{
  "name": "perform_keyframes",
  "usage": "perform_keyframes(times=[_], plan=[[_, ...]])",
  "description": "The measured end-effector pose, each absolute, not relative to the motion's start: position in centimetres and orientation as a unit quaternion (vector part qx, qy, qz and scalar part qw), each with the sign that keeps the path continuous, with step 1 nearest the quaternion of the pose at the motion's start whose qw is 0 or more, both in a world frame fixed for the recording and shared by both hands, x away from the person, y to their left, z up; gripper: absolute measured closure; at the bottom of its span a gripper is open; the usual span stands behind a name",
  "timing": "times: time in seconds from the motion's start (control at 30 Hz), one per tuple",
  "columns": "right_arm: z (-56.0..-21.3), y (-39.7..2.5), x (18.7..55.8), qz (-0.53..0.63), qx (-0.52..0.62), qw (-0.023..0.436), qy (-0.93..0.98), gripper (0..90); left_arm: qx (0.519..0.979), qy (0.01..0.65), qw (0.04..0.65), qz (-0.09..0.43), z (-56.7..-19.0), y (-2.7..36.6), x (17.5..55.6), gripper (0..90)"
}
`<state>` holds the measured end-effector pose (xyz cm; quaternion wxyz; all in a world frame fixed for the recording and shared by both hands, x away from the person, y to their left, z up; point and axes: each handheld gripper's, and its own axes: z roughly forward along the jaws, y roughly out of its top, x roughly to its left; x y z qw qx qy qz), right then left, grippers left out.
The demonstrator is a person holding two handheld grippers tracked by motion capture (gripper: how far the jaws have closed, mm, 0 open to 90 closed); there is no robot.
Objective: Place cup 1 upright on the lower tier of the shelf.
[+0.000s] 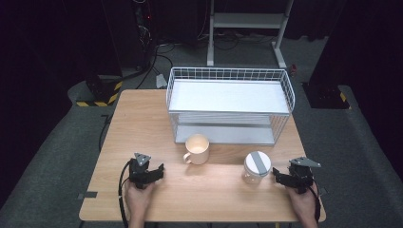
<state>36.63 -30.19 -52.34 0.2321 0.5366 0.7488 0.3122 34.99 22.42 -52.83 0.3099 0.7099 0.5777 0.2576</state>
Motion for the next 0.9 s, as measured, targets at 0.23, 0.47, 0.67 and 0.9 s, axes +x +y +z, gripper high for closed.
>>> perform_keyframes(times=[0.23, 0.47, 0.67, 0.9], plan=[[-52.34, -30.19, 36.61, 0.312, 0.537, 0.233, 0.748, 20.5, 0.710, 0.578, 0.310, 0.257, -52.83, 22.42, 35.00, 21.0], [-52.34, -30.23, 36.62, 0.313, 0.536, 0.232, 0.749, 20.6, 0.710, 0.578, 0.310, 0.258, -52.83, 22.42, 35.00, 21.0], [-52.32, -30.25, 36.57, 0.313, 0.535, 0.232, 0.750, 20.8, 0.710, 0.577, 0.310, 0.258, -52.83, 22.41, 35.00, 21.0], [-52.32, -30.38, 36.36, 0.315, 0.533, 0.227, 0.752, 19.1, 0.710, 0.577, 0.310, 0.258, -52.83, 22.43, 35.01, 21.0]])
